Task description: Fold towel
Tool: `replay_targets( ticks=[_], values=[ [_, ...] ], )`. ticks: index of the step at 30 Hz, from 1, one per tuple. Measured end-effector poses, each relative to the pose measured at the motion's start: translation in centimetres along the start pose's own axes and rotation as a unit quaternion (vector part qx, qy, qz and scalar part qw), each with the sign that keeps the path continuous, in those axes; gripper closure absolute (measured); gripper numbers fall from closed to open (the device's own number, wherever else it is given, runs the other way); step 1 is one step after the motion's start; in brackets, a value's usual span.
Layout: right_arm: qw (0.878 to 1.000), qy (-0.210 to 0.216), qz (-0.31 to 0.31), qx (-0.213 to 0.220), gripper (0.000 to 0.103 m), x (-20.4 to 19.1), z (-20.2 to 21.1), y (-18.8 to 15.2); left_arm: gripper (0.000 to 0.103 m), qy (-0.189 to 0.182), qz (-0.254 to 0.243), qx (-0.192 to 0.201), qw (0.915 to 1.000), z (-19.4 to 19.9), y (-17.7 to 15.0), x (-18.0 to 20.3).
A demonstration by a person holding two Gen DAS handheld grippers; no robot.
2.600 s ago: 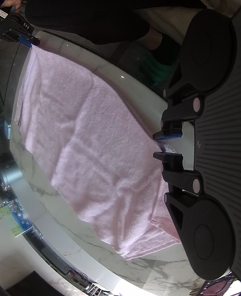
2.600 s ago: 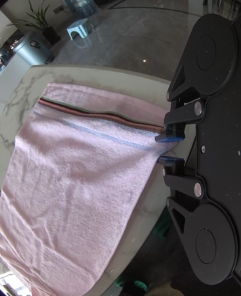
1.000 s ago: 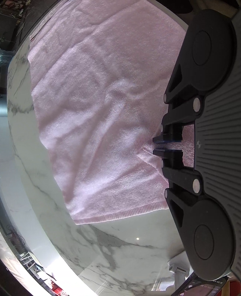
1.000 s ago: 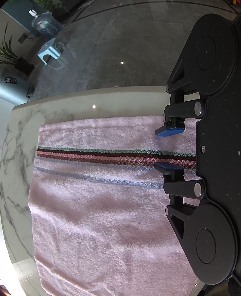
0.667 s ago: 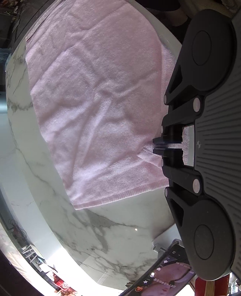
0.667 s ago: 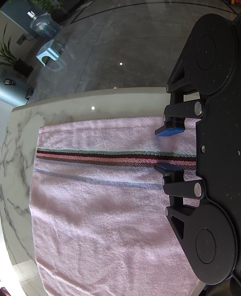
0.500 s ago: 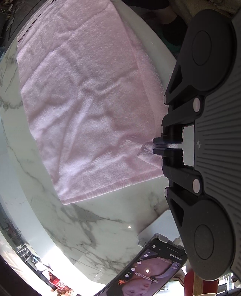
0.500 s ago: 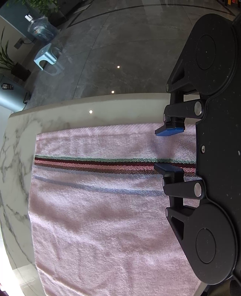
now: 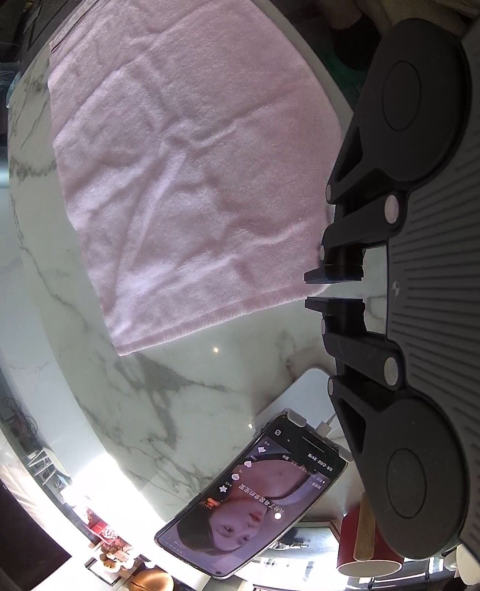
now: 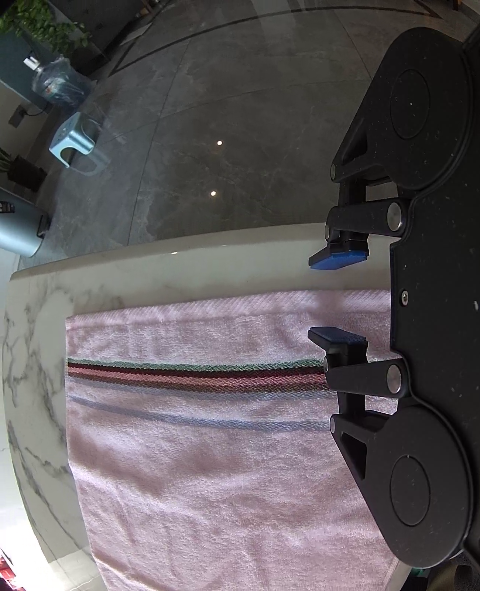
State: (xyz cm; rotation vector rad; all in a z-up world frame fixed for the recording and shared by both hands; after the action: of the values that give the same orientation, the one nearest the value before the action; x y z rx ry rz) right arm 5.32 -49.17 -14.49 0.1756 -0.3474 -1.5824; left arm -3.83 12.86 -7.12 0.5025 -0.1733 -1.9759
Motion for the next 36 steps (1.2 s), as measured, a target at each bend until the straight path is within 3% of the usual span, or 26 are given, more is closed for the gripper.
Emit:
replay_targets(
  ticks=[4,7,12,19,36],
  values=[
    [1.0,0.007,-0.013,-0.001,0.067,0.5,0.0,-0.6,0.094,-0.02,0.029,0.006,0.9994,-0.5,0.7,0.4],
    [1.0,0.013,-0.024,-0.004,0.065,0.9,0.1,-1.4,0.09,-0.029,0.043,-0.013,0.9986,-1.6,0.4,1.2],
    [0.999,0.025,-0.04,-0.008,0.065,1.6,0.2,-2.5,0.089,-0.014,0.075,-0.039,0.9963,-3.1,-0.7,1.4],
    [0.998,0.034,-0.058,-0.015,0.065,2.0,-0.1,-3.8,0.085,0.003,0.096,-0.048,0.9942,-3.5,-2.0,1.1],
    [0.995,0.062,-0.075,-0.01,0.059,1.7,-0.5,-4.7,0.071,-0.007,0.141,-0.033,0.9894,-3.4,-3.0,0.3]
  ],
)
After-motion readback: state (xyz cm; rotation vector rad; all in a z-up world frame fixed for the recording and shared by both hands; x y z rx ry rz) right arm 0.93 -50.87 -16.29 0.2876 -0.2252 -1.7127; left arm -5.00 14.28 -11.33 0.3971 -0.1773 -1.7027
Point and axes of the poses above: each gripper's, at about its wrist camera, not at the fingertips, and z roughly against the way its jaws point, x to its right, y to its top, the point moved 10 cm from there along -z, roughly the way its jaws point, and after that the axes turned 9 degrees about -z, right-handed, at the moved point
